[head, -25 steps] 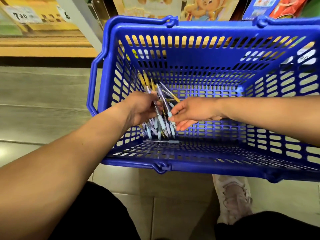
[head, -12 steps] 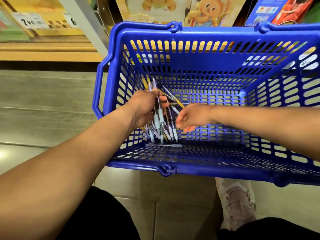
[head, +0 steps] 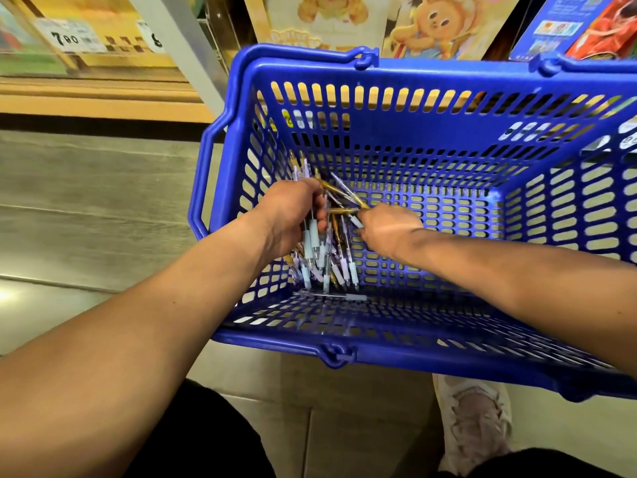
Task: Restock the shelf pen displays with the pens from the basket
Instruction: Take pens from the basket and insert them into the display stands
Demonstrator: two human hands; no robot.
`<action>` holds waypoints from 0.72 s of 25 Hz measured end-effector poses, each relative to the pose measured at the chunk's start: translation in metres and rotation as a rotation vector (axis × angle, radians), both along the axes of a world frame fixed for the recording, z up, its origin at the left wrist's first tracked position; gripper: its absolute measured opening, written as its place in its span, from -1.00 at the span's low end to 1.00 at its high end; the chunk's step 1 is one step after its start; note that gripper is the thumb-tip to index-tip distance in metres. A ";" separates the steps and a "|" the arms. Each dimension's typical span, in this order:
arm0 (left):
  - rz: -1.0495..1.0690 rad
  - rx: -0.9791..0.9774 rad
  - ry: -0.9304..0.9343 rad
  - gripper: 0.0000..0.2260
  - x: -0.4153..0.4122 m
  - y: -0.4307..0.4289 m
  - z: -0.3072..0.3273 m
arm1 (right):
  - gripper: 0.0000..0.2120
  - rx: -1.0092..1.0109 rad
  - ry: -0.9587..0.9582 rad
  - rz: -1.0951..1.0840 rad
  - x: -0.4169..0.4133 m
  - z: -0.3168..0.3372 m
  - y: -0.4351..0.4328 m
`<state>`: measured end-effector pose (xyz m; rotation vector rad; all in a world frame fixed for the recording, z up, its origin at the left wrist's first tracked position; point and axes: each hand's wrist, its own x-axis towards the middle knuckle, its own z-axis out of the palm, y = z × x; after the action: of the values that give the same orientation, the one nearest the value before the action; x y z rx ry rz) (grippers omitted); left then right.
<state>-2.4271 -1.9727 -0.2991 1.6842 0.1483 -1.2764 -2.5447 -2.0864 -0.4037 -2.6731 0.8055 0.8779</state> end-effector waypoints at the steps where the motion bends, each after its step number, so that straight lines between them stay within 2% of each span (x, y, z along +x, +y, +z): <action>1: 0.002 0.013 -0.010 -0.83 0.001 -0.001 -0.002 | -0.85 -0.012 0.016 -0.016 0.001 0.000 -0.004; 3: 0.010 0.038 -0.022 -0.80 0.001 -0.003 -0.006 | -0.88 -0.020 0.014 -0.088 -0.005 0.004 -0.019; 7: -0.016 0.060 -0.018 -0.82 -0.005 -0.009 -0.013 | -0.77 -0.058 0.127 -0.114 -0.044 0.013 -0.066; 13: -0.096 0.072 -0.028 -0.88 -0.019 -0.022 -0.013 | -0.69 0.026 0.448 0.116 -0.094 0.046 -0.106; 15: -0.098 0.068 0.007 -0.80 -0.028 -0.029 -0.010 | -0.77 0.145 0.434 0.079 -0.103 0.066 -0.106; 18: -0.095 0.091 0.049 -0.72 -0.038 -0.034 -0.008 | -0.78 0.543 0.320 -0.251 -0.103 0.093 -0.093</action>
<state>-2.4649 -2.0067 -0.3076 1.7562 0.1588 -1.4008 -2.6482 -2.1796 -0.3108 -1.9479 0.8006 1.2606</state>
